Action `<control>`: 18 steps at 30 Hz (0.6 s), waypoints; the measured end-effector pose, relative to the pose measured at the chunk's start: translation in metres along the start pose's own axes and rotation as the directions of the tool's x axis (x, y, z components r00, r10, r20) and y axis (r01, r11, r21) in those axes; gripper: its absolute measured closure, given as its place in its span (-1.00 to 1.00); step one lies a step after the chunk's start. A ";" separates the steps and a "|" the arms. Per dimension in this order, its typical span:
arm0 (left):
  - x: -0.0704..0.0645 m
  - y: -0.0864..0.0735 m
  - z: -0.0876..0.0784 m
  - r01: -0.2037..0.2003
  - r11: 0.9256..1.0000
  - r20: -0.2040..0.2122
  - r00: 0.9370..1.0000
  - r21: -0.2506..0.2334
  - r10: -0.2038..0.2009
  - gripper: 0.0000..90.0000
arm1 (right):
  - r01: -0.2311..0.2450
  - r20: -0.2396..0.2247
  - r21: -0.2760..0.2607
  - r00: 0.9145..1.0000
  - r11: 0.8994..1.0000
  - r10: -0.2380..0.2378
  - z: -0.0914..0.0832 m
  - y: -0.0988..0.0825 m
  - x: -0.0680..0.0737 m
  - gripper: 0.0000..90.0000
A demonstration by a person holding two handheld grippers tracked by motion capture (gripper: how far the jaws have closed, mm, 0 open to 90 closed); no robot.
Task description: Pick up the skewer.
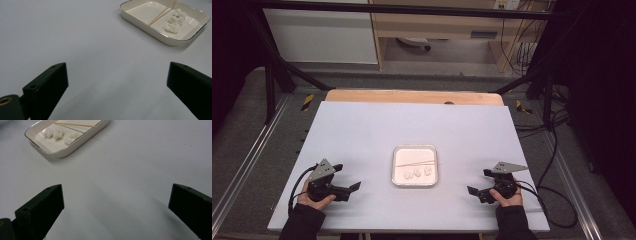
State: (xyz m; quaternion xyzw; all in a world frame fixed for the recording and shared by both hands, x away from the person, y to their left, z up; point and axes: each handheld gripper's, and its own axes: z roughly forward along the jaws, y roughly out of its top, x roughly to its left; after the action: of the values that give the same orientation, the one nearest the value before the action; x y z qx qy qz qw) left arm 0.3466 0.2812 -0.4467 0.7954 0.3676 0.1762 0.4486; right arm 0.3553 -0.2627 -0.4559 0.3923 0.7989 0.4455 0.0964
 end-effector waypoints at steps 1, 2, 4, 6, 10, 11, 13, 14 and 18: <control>0.000 0.000 0.000 0.001 1.000 0.001 1.000 0.000 -0.001 -0.92 | 0.001 0.000 -0.001 1.000 1.000 -0.001 0.000 0.000 0.000 -0.99; 0.000 0.000 0.000 0.001 1.000 0.002 1.000 -0.001 -0.001 -0.92 | 0.001 0.000 -0.001 1.000 1.000 -0.001 0.000 0.000 0.000 -0.99; -0.001 0.002 0.000 -0.005 1.000 0.005 1.000 0.001 0.005 -0.92 | 0.000 -0.002 0.000 1.000 1.000 0.000 0.000 0.000 0.000 -0.99; -0.003 0.003 0.001 -0.007 1.000 0.006 1.000 0.001 0.007 -0.92 | 0.001 -0.002 0.001 1.000 1.000 -0.001 0.000 0.000 0.000 -0.99; -0.005 0.005 0.001 -0.008 1.000 0.013 1.000 -0.004 0.008 -0.92 | 0.001 -0.004 -0.002 1.000 1.000 -0.001 -0.001 0.001 0.000 -0.99; -0.005 0.006 0.001 -0.012 1.000 0.014 1.000 -0.002 0.012 -0.92 | 0.001 -0.004 -0.002 1.000 1.000 -0.001 -0.001 0.001 0.000 -0.99; -0.007 0.009 0.002 -0.021 1.000 0.014 1.000 -0.001 0.021 -0.92 | -0.002 -0.004 -0.006 1.000 1.000 0.002 -0.001 0.001 0.000 -0.99; -0.009 0.011 0.003 -0.028 1.000 0.016 0.999 0.000 0.028 -0.92 | -0.006 -0.007 -0.005 1.000 1.000 0.006 -0.001 0.001 0.000 -0.99; -0.011 0.017 0.006 -0.038 0.999 0.012 0.999 0.009 0.038 -0.91 | 0.000 -0.004 0.000 1.000 1.000 0.000 0.000 0.001 0.000 -0.99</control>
State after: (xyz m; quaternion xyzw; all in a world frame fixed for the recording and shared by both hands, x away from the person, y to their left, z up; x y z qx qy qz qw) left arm 0.3498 0.2642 -0.4347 0.8053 0.3503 0.1783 0.4439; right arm 0.3560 -0.2628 -0.4552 0.3914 0.7990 0.4466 0.0947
